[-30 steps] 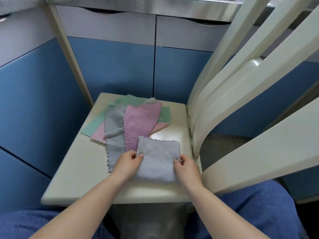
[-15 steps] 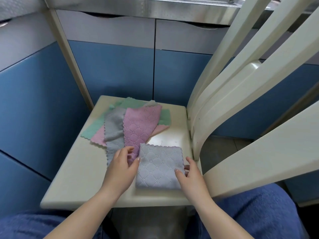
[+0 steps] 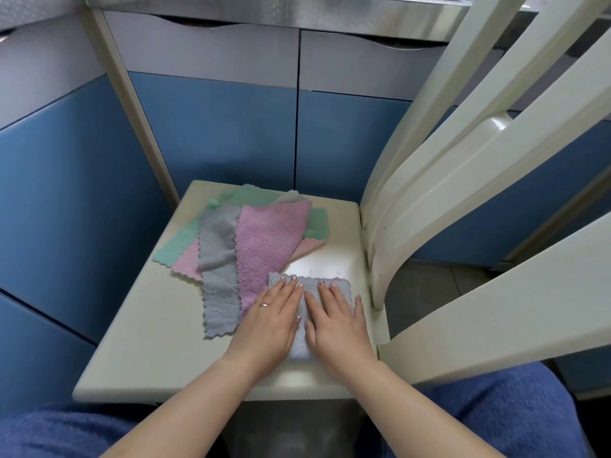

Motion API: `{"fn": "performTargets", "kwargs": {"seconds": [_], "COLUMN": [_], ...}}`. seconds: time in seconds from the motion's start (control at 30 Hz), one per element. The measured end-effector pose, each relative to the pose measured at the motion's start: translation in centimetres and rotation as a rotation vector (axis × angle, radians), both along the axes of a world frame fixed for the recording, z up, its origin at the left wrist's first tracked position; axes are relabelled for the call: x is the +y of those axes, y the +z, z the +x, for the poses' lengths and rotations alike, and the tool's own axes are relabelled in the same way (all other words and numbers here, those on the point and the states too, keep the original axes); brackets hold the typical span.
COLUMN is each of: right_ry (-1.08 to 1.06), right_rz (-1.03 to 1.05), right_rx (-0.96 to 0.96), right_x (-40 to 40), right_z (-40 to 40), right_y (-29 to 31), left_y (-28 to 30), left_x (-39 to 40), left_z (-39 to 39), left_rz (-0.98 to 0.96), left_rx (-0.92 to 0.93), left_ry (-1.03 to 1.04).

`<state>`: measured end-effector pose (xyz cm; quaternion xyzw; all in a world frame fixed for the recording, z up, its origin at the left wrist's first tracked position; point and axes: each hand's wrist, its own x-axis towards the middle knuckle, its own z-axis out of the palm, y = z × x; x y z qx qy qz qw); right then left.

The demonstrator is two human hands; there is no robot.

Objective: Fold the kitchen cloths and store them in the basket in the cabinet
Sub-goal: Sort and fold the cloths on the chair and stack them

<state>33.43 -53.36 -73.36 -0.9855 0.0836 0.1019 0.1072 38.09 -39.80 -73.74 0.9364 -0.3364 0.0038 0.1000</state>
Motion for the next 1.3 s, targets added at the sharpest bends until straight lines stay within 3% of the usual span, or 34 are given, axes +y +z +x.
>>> {"fn": "performTargets", "kwargs": {"seconds": [0.2, 0.43, 0.6, 0.77, 0.87, 1.03, 1.3], "right_ry": [-0.015, -0.089, -0.270, -0.363, -0.516, -0.658, -0.494], "right_rz": [-0.040, 0.065, 0.294, 0.543, 0.849, 1.143, 1.224], "right_rx": [0.018, 0.000, -0.029, -0.144, -0.191, -0.140, -0.117], "right_x": [-0.8, -1.0, -1.8, -2.0, -2.4, -2.1, 1.4], "right_z": [0.2, 0.1, -1.7, -2.2, -1.9, -1.9, 1.7], "right_y": [0.0, -0.4, 0.8, 1.6, 2.2, 3.2, 7.1], "left_y": [-1.4, -0.6, 0.9, 2.5, 2.6, 3.8, 8.8], "left_x": [0.3, 0.0, 1.0, 1.2, 1.5, 2.5, 8.0], "left_z": [1.1, 1.2, -1.0, -1.5, -0.8, -1.3, -1.5], "left_rz": [0.184, 0.148, -0.310, -0.801, -1.028, -1.130, -1.289], "left_rx": [0.026, 0.126, 0.268, 0.667, 0.903, 0.998, 0.851], "left_ry": [0.087, 0.120, 0.300, 0.633, 0.776, 0.815, 0.836]}}
